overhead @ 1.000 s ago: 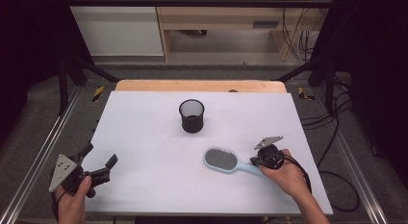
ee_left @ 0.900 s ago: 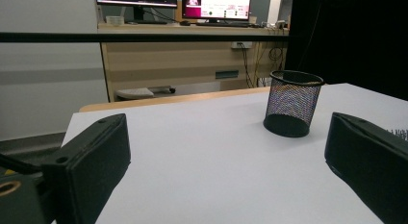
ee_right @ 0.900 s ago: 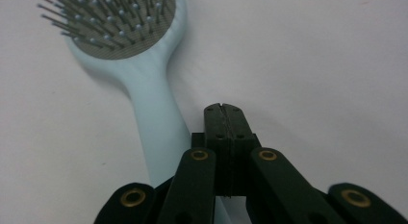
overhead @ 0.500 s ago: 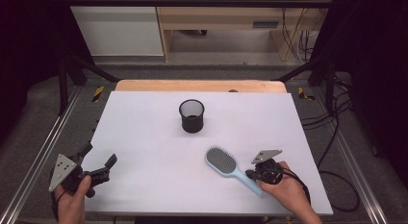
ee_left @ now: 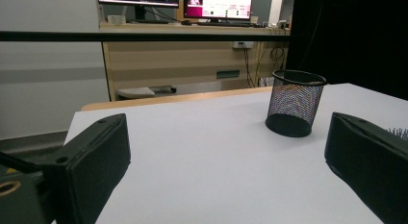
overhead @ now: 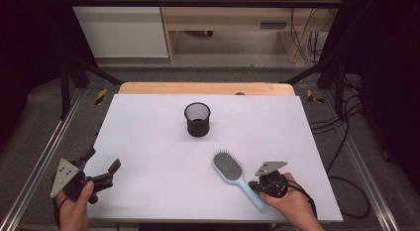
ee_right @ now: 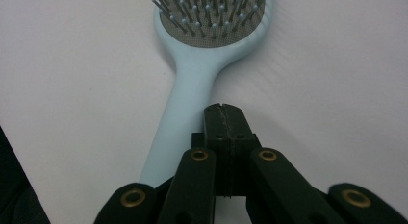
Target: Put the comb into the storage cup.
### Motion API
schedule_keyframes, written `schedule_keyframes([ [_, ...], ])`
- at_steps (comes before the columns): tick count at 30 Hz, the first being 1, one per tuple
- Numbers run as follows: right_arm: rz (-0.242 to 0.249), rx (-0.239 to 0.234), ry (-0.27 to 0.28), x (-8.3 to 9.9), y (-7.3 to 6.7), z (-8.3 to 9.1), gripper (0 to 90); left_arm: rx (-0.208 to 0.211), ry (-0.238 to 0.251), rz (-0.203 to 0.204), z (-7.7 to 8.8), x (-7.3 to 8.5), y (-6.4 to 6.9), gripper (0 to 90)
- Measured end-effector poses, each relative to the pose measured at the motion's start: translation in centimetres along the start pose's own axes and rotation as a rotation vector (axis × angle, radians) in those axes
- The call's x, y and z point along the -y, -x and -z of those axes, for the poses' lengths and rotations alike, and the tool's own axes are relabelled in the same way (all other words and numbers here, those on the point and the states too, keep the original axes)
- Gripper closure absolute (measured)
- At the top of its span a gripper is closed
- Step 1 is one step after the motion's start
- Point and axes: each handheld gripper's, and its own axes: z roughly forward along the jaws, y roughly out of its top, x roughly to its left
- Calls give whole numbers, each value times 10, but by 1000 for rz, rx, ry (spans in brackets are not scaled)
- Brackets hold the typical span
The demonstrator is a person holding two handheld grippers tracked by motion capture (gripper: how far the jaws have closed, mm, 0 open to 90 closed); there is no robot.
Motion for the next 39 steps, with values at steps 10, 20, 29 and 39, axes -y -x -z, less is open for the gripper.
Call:
schedule_keyframes([
  [10, -55, 45, 94, 2, -1, 17, 889, -2, -1, 1, 0, 0, 0, 22],
  [20, -61, 43, 176, -4, -22, 23, 547, 0, -1, 0, 0, 0, 0, 22],
  [29, -111, 94, 159, -9, -25, 8, 214, 2, 1, -1, 0, 0, 0, 22],
  [39, -150, 104, 95, -16, -27, -9, 122, 5, -3, -5, -1, 0, 1, 21],
])
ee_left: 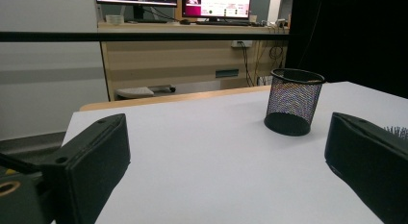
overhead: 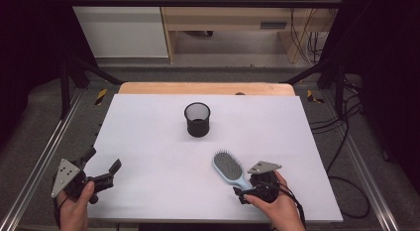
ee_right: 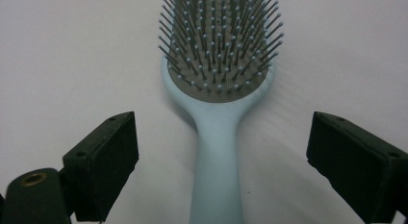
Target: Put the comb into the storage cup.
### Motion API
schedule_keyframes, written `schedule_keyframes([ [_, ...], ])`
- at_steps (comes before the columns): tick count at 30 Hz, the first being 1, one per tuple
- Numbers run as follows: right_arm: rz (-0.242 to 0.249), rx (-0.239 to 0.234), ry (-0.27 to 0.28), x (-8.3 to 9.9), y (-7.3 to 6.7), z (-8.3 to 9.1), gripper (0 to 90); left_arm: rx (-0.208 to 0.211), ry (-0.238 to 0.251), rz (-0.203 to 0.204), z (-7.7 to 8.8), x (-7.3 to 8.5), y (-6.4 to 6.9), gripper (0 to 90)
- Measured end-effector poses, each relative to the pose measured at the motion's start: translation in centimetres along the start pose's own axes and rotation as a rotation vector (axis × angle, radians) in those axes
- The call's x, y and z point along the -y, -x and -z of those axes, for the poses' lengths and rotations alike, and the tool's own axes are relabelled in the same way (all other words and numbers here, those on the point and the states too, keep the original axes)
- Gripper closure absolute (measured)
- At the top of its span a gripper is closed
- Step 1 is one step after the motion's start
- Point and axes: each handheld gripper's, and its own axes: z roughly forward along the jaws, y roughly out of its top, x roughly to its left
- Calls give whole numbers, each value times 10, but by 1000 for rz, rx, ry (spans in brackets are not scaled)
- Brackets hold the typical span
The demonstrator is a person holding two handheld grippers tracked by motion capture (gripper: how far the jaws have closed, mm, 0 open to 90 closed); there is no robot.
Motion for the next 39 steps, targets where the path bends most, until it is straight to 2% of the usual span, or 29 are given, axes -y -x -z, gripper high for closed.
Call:
schedule_keyframes([
  [3, 20, -1, -28, -1, -2, -3, 199, 1, -1, 0, 0, 0, 0, 21],
  [4, 24, -3, -36, -1, -2, -5, 251, 1, -1, 0, 0, 0, 0, 21],
  [11, 20, -7, -90, -5, -2, -10, 417, 4, -3, 0, -1, 0, 1, 21],
  [14, 13, 0, -103, -6, -2, -12, 471, 5, -2, 2, -1, 0, 1, 21],
  [17, 17, 1, -109, -6, -2, -13, 500, 5, -3, 1, -1, 0, 1, 21],
  [20, 34, 18, -122, -7, -4, -14, 567, 6, -5, 0, -1, 1, 1, 21],
  [26, 50, 28, -125, -6, -6, -13, 620, 6, -7, -2, -2, 1, 1, 21],
  [31, 41, 37, -133, -7, -7, -13, 686, 5, -8, -3, -1, 0, 1, 21],
  [39, 41, 14, -155, -10, -4, -14, 694, 4, -5, -6, -2, 0, 1, 21],
])
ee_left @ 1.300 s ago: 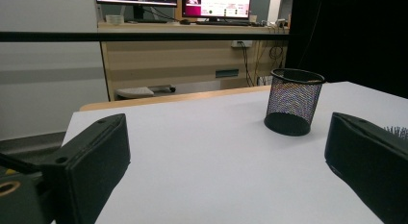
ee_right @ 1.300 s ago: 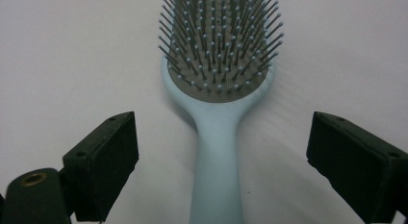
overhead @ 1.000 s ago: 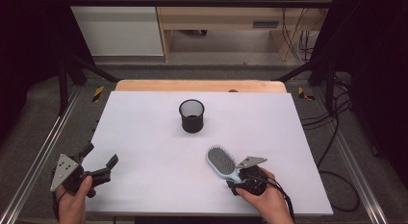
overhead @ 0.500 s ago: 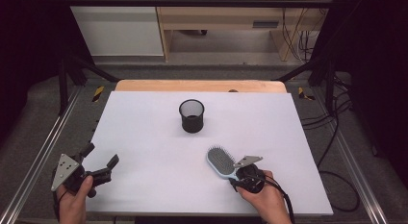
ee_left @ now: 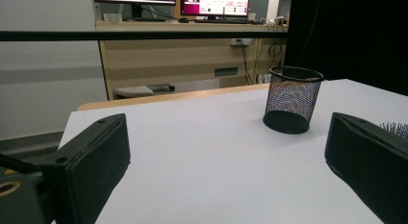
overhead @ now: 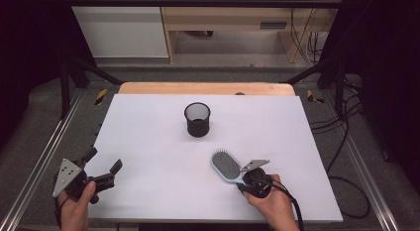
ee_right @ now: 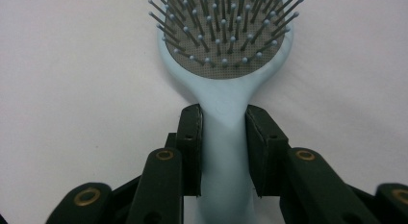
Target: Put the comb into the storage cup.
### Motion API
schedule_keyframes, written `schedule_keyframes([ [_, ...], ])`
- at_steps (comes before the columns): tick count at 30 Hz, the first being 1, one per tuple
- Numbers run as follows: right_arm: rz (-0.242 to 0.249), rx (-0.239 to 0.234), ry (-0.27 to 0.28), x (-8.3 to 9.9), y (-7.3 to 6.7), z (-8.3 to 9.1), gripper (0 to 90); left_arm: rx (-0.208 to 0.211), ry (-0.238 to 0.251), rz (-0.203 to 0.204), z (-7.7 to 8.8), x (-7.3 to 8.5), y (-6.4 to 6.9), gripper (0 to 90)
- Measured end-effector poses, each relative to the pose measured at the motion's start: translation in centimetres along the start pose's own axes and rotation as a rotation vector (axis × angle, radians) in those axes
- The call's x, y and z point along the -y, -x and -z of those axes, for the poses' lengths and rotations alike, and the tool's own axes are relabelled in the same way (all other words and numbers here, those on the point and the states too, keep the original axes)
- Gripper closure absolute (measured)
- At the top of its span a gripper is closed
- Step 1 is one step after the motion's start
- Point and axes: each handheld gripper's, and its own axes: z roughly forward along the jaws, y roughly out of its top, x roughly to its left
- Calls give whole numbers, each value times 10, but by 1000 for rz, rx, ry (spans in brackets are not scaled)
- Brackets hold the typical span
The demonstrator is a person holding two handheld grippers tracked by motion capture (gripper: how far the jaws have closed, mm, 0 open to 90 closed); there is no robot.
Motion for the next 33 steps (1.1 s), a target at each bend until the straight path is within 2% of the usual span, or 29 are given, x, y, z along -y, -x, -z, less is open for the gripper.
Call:
schedule_keyframes([
  [8, 8, -24, 21, 2, 3, 1, 694, -4, 3, -1, 1, -1, -1, 22],
  [15, 4, -37, 73, 2, 10, 2, 694, -6, 6, 1, 1, -1, 0, 22],
  [19, -2, -36, 114, -2, 15, 3, 694, 0, 3, 2, 1, -3, 2, 22],
  [22, 2, -41, 167, -8, 22, 2, 694, 16, 5, 7, 1, -5, 9, 21],
  [23, 2, -41, 167, -8, 22, 2, 694, 16, 5, 7, 1, -5, 9, 21],
  [24, 0, -44, 202, -13, 25, 2, 694, 22, 5, 9, 0, -6, 13, 21],
  [25, 0, -44, 202, -13, 25, 2, 694, 22, 5, 9, 0, -6, 13, 21],
  [28, -11, -26, 271, -20, 29, 5, 694, 49, 15, 16, 0, -10, 23, 21],
  [32, -20, -10, 336, -24, 31, 7, 694, 86, 4, 30, -7, -14, 34, 22],
  [33, -20, -10, 336, -24, 31, 7, 694, 86, 4, 30, -7, -14, 34, 22],
])
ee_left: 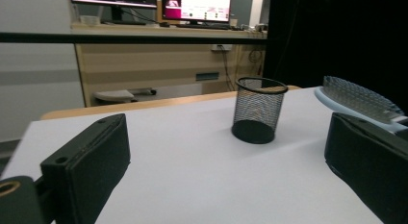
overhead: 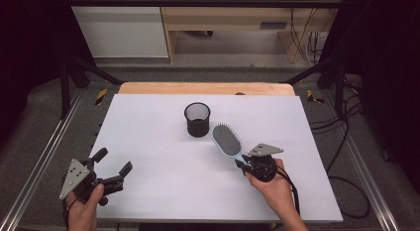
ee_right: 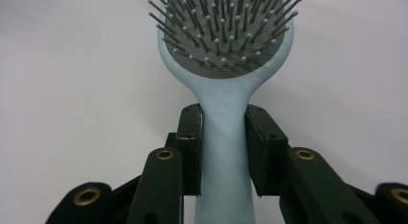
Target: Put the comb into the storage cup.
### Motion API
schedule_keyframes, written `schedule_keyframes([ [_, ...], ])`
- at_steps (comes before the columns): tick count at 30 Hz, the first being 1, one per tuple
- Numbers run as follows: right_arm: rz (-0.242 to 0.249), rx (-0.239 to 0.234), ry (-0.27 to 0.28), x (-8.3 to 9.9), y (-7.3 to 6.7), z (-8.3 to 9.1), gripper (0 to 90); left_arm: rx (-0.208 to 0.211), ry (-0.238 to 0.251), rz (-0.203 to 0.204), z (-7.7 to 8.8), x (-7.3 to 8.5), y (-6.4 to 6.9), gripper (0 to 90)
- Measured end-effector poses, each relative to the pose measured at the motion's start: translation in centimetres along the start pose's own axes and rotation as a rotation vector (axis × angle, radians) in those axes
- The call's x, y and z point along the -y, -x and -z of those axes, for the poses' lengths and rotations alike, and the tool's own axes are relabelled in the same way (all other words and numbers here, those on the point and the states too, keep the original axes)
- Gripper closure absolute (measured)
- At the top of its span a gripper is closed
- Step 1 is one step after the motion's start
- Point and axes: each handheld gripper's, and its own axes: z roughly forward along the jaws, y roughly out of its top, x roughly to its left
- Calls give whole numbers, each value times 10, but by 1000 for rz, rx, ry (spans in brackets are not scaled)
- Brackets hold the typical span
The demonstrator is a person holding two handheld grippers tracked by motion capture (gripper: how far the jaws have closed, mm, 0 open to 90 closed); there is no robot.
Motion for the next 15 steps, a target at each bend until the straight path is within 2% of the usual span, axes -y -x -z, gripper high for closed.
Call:
schedule_keyframes([
  [1, -1, 3, 37, -2, 1, 1, 694, 17, -4, 4, -6, -4, 7, 22],
  [7, 10, 12, 99, -17, 1, 3, 694, 63, 4, 27, -25, -18, 21, 22],
  [11, -2, 13, 153, -31, 3, 4, 694, 82, -8, 24, -41, -30, 31, 23],
  [15, -14, 14, 200, -32, 3, 5, 695, 100, -24, 11, -55, -42, 40, 23],
])
